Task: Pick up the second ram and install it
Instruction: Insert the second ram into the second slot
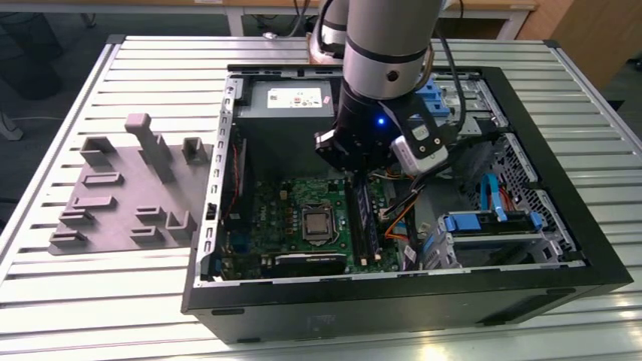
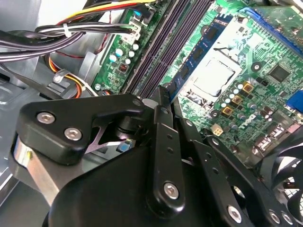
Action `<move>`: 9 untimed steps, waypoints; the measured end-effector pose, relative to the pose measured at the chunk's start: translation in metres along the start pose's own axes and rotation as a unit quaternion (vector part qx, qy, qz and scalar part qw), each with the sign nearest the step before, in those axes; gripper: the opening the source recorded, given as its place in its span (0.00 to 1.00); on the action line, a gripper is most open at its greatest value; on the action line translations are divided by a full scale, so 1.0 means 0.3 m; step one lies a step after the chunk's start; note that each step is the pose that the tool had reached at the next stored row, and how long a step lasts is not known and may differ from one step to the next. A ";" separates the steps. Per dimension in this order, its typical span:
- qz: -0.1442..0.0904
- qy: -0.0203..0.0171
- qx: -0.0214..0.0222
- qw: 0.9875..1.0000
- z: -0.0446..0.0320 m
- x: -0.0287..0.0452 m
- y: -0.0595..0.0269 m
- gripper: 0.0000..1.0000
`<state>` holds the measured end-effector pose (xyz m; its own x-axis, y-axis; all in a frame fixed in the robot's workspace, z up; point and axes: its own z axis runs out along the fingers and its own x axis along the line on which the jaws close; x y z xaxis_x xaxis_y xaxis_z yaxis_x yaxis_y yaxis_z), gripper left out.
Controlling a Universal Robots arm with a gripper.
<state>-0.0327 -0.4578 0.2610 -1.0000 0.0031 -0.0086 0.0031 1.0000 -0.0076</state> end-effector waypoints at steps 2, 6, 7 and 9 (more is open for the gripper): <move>0.000 0.000 0.000 1.000 0.006 0.000 -0.002 0.14; 0.000 0.000 0.000 1.000 0.028 -0.001 -0.003 0.14; 0.000 0.000 0.000 1.000 0.034 -0.002 -0.003 0.14; 0.000 0.000 0.000 1.000 0.046 -0.002 -0.005 0.14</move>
<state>-0.0319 -0.4595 0.2473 -1.0000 0.0036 -0.0084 0.0036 1.0000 -0.0075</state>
